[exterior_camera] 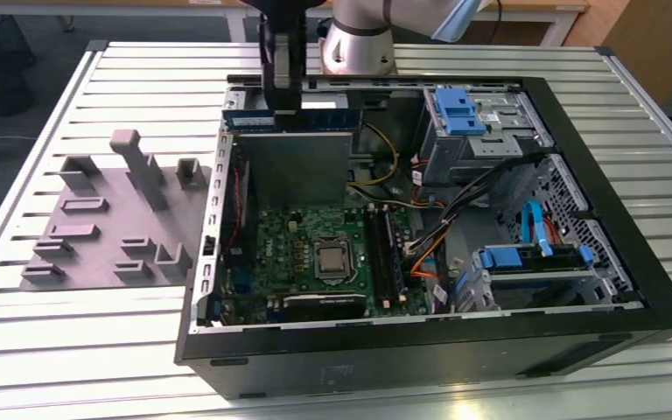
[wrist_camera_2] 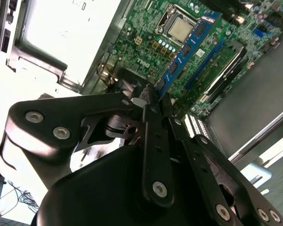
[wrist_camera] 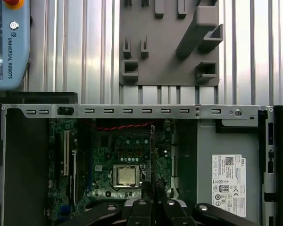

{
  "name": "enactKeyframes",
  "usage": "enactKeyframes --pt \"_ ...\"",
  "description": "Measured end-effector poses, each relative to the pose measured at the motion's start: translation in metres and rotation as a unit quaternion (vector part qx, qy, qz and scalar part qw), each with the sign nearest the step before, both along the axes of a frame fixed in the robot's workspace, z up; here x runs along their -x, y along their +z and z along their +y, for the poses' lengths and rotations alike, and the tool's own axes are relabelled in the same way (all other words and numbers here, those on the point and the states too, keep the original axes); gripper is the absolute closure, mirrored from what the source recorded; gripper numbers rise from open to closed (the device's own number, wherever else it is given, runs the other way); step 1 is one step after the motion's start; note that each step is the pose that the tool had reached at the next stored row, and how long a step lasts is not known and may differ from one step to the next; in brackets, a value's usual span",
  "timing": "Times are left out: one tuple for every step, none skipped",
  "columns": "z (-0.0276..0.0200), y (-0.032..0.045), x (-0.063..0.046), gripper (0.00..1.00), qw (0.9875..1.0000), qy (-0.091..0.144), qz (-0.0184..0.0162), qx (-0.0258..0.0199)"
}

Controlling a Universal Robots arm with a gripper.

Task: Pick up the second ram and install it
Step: 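Pick up the second ram and move it above second insertion slot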

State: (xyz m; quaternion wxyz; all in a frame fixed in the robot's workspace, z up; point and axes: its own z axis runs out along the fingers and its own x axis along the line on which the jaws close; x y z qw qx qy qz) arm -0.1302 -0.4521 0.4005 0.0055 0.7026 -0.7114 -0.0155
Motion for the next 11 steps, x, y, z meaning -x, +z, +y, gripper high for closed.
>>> enactKeyframes --pt "0.0 0.0 -0.002 0.86 1.0 0.0 0.0 -0.0001" --pt "0.0 -0.0001 -0.005 0.86 1.0 0.0 0.0 -0.0001" --pt "0.0 -0.0001 -0.007 0.86 1.0 0.0 0.0 -0.0001" --pt "0.0 0.0 -0.009 0.86 1.0 0.0 0.0 0.0" --pt "0.0 0.0 -0.011 0.86 1.0 0.0 0.0 0.0" --pt "0.0 -0.0001 -0.014 0.86 1.0 0.0 0.0 -0.0001" --pt "0.0 0.0 -0.016 0.86 1.0 0.0 0.0 0.0" --pt "0.0 0.0 -0.018 0.86 1.0 0.0 0.0 0.0" --pt "0.0 0.0 -0.021 0.86 1.0 0.0 0.0 0.0" --pt "0.0 0.0 -0.023 0.86 1.0 0.0 0.0 0.0" --pt "0.0 0.0 -0.026 0.86 1.0 0.0 0.0 -0.0001"
